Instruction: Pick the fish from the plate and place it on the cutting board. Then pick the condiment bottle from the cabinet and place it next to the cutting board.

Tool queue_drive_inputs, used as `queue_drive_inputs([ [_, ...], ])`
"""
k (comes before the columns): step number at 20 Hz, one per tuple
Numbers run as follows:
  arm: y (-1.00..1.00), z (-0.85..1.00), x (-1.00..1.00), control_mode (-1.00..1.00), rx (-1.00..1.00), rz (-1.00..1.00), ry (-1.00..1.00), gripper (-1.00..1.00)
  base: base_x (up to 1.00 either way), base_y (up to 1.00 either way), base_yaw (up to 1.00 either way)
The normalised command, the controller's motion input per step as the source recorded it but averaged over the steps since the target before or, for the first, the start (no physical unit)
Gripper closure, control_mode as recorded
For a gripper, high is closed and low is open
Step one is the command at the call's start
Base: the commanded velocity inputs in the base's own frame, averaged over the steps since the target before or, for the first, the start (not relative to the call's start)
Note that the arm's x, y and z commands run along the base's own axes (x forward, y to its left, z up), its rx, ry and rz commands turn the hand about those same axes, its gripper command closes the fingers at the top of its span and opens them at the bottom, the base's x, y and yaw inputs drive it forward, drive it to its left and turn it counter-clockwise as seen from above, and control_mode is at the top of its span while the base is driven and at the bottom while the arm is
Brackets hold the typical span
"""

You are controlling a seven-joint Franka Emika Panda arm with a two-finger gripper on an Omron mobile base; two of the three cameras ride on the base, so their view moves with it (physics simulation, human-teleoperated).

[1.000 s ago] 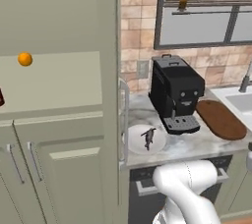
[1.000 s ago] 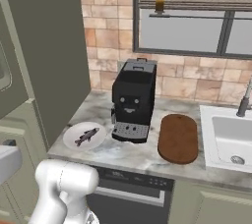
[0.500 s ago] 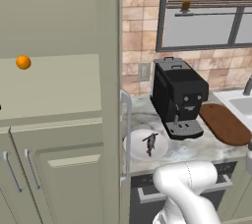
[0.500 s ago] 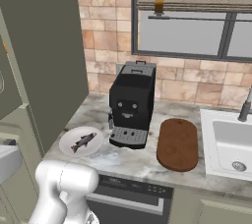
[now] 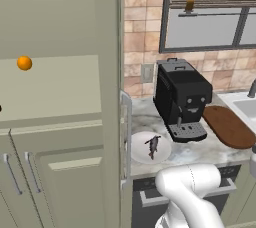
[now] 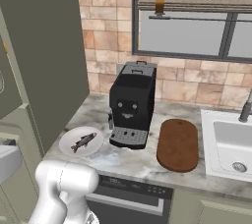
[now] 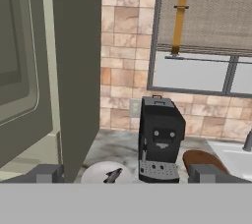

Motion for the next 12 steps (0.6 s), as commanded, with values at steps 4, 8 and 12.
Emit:
queue_drive_inputs([
  [4,-0.03,-0.02,0.0,-1.0,0.0,0.0,0.03,-1.0,0.0,0.0,0.0],
  [8,-0.12,-0.19,0.07,-1.0,0.0,0.0,0.12,-1.0,0.0,0.0,0.0],
  [12,-0.05,-0.22,0.17,-1.0,0.0,0.0,0.14,-1.0,0.0,0.0,0.0],
])
